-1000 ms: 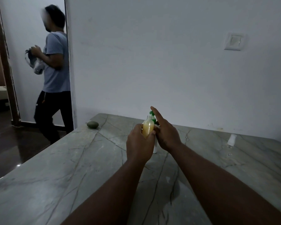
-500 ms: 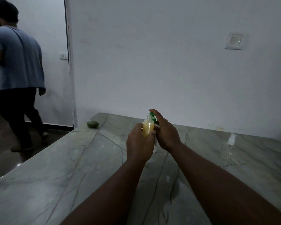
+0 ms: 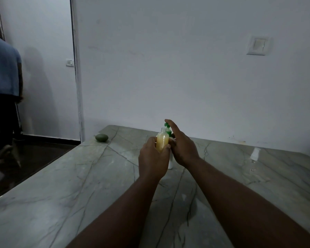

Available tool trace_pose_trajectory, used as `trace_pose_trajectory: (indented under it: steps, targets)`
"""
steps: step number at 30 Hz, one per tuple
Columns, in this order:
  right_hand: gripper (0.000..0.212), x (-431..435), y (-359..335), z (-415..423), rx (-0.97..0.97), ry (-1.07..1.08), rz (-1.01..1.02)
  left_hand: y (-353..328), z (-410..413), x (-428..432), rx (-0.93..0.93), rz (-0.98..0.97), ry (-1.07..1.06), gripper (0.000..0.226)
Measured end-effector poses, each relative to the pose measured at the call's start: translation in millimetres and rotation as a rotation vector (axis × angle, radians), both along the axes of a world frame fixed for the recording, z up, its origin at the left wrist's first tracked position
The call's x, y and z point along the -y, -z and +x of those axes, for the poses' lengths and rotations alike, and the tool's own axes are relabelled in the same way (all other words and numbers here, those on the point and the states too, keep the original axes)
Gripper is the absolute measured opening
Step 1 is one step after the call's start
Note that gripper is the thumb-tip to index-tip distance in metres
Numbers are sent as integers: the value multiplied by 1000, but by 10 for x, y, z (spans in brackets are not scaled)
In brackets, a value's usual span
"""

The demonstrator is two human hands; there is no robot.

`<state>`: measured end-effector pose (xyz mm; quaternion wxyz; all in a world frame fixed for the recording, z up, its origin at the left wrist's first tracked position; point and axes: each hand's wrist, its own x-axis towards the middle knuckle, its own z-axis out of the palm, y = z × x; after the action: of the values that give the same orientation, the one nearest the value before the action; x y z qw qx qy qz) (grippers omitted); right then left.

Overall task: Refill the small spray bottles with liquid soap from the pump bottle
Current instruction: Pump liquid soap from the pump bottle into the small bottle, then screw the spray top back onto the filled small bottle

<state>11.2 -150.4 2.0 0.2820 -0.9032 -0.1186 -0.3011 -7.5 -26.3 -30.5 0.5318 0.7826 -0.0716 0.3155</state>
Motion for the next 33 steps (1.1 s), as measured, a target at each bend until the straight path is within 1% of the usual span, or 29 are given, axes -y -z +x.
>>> trace_pose_trajectory:
  steps: [3,7,10,12,15,19,25,27,33]
  targets:
    - [63,6,-21,-4,-19,-14,4,4,5,-4,4,3,0,28]
    - [73,68,-36,-66,-74,-114,41,22,2,-13,-1,9,8,26]
    - [79,198,-3,-155,-92,-128,140,12,-6,-16,-9,10,7,29]
    - [80,363,24,-229,-98,-107,184,3,-12,-22,-19,15,6,26]
    - [73,698,114,-401,-109,-54,105,-12,-27,-36,-43,13,9,24]
    - [54,1145,265,-709,-159,34,-79,-18,-67,-30,-58,22,-14,26]
    - [41,1678,316,-1178,-199,140,-207,-27,-167,6,-59,83,-3,28]
    - [37,1858,313,-1320,-225,187,-233,-51,-222,35,-66,101,1,28]
    - [29,2342,352,-1689,-244,288,-214,-9,-443,97,-66,129,40,32]
